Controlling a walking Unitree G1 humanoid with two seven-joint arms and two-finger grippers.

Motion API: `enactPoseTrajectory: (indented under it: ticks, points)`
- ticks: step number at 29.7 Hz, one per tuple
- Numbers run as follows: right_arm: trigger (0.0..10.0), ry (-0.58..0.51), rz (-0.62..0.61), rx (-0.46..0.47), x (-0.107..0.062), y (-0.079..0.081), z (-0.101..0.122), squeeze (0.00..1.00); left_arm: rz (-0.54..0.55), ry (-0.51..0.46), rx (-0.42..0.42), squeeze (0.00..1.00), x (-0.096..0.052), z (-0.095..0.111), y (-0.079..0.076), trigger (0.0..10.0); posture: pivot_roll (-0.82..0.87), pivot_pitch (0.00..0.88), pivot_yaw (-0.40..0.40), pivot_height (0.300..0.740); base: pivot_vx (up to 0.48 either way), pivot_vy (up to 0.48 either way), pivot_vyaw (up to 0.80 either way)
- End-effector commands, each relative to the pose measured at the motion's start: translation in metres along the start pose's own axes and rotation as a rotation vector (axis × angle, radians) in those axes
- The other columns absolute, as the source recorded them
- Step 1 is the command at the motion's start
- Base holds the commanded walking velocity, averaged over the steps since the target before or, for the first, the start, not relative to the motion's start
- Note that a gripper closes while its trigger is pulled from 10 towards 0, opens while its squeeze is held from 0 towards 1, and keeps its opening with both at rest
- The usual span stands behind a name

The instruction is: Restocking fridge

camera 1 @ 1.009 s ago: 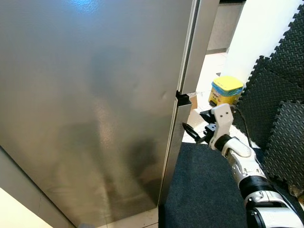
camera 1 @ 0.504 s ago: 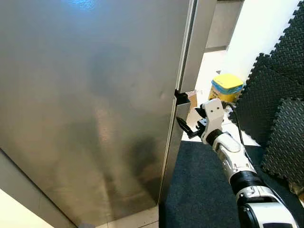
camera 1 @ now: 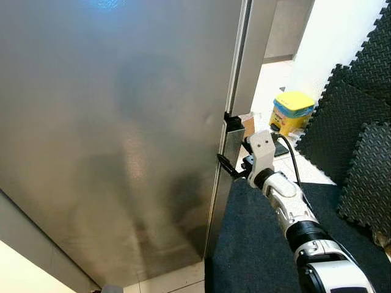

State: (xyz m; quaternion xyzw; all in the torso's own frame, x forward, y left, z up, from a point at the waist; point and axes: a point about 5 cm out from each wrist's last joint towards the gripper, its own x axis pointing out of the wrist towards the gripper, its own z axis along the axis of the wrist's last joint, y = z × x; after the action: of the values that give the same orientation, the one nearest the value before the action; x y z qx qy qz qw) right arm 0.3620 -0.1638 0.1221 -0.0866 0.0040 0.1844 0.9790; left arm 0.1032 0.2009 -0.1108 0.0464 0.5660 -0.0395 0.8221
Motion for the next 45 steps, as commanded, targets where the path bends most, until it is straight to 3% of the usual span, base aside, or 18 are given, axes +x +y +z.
enactPoseTrajectory:
  ticks: [1,15,24,45]
  points:
    - [10.0,0.016,-0.049,-0.013,0.002,-0.004,0.002,0.0,-0.009,0.079,0.024,0.0,-0.003,-0.022,0.002,10.0,0.07,0.065,0.006,0.74,0.0,0.0,0.0]
    - [10.0,-0.007,-0.159,-0.017,-0.002,-0.02,0.007,0.0,-0.016,0.076,0.033,0.0,-0.003,-0.021,0.001,10.0,0.06,0.067,0.011,0.74,0.0,0.0,0.0]
    - [10.0,-0.01,-0.337,-0.051,-0.007,-0.043,0.013,0.0,-0.018,0.076,0.038,0.0,-0.003,-0.02,0.0,10.0,0.06,0.067,0.01,0.74,0.0,0.0,0.0]
    - [10.0,0.011,-0.498,-0.067,-0.022,-0.069,0.01,0.0,-0.023,0.074,0.056,0.0,-0.003,-0.018,0.001,10.0,0.06,0.066,0.019,0.74,0.0,0.0,0.0]
